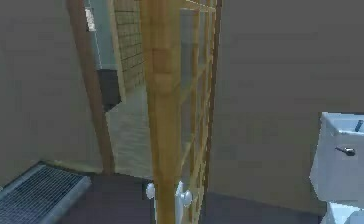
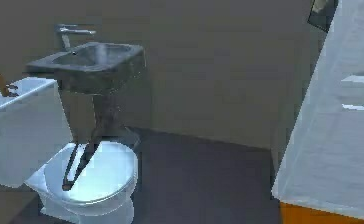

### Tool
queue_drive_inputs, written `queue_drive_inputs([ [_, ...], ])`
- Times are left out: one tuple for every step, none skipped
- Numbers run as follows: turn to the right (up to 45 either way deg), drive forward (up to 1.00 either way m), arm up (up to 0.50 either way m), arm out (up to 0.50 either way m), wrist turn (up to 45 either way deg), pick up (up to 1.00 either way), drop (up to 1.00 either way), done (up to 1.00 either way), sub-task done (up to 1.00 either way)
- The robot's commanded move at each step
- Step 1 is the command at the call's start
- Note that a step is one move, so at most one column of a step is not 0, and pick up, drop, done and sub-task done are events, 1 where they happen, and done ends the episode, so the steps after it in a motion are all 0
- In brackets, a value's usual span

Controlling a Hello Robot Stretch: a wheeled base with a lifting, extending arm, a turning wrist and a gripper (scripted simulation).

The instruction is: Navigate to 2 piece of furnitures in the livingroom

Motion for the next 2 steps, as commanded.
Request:
queue_drive_inputs([
  [-45.0, 0.00, 0.00, 0.00, 0.0, 0.00, 0.00, 0.00, 0.00],
  [-30.0, 0.00, 0.00, 0.00, 0.0, 0.00, 0.00, 0.00, 0.00],
])
